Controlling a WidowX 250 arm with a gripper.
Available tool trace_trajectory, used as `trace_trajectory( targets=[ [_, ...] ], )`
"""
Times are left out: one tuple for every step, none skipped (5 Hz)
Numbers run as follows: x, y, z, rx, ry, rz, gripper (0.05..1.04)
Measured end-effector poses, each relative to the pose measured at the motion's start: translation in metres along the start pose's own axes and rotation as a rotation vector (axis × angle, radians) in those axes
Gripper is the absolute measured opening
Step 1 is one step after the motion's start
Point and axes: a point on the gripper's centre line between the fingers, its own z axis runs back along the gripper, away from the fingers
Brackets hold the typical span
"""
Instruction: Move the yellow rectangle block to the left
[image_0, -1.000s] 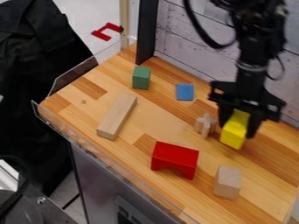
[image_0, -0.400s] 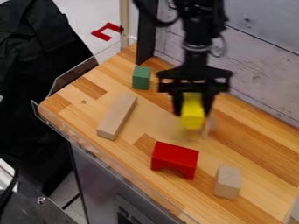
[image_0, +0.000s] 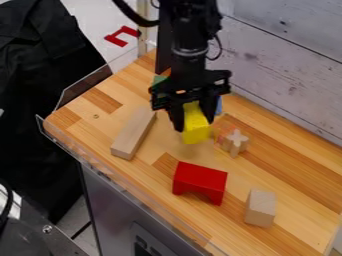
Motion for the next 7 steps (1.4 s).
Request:
trace_trajectory(
  targets=[
    [0.006,0.000,-0.001,-0.006,-0.031,0.156,0.573],
    [0.009,-0.002,-0.007,-0.024,-0.035,0.238,0.573],
    [0.011,-0.003,-0.016,-0.005,-0.026,0.319,0.573],
    [0.012,-0.004,-0.020,-0.014,-0.022,0.369,0.573],
    [0.011,0.001,-0.026,-0.008,-0.019,0.446,0.573],
    [0.014,0.006,-0.028,0.003,-0.022,0.535,0.574],
    [0.016,0.013,-0.032,0.094,-0.018,0.629,0.573]
  ],
)
